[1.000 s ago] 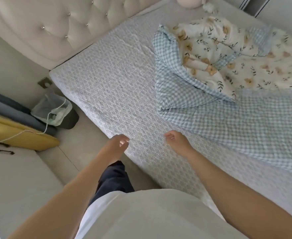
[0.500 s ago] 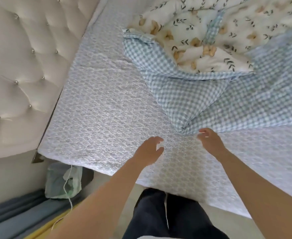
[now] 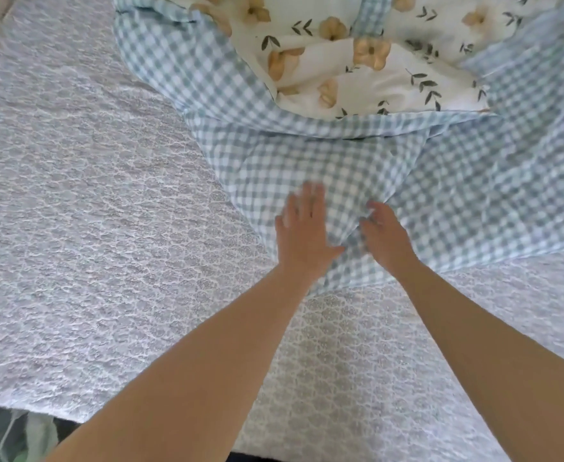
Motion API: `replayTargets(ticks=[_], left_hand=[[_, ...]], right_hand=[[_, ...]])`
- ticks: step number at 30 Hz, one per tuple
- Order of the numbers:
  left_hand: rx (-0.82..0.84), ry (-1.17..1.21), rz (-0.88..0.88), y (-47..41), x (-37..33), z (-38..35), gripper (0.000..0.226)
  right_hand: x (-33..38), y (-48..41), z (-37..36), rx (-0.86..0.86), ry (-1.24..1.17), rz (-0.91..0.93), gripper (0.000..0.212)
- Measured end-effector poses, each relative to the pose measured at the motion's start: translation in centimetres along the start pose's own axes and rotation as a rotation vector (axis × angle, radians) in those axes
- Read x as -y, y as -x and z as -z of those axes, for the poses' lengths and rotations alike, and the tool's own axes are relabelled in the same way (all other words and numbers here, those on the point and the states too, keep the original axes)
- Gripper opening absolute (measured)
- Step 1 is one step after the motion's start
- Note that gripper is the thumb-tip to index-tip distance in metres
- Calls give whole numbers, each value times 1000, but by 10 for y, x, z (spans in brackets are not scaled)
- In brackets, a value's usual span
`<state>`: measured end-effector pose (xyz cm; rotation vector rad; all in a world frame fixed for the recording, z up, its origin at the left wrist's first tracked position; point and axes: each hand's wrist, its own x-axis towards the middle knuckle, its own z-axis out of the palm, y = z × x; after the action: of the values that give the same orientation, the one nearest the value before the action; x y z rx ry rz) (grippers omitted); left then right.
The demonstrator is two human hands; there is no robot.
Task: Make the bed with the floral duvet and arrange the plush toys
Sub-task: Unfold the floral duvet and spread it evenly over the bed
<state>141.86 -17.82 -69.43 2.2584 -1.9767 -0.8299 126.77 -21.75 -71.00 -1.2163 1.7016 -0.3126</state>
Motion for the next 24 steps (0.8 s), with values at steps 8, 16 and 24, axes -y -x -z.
replayTargets(ticks=[8, 16, 24], left_hand=[[92, 80, 172, -57, 31, -2, 26], [274, 304, 294, -24, 75, 2, 51], [325, 554, 414, 56, 149, 5, 70]], right_hand=[[13, -71, 3, -92, -630, -308, 104], [36, -54, -18, 225, -398, -377, 50], [21, 26, -106, 594, -108, -538, 27]])
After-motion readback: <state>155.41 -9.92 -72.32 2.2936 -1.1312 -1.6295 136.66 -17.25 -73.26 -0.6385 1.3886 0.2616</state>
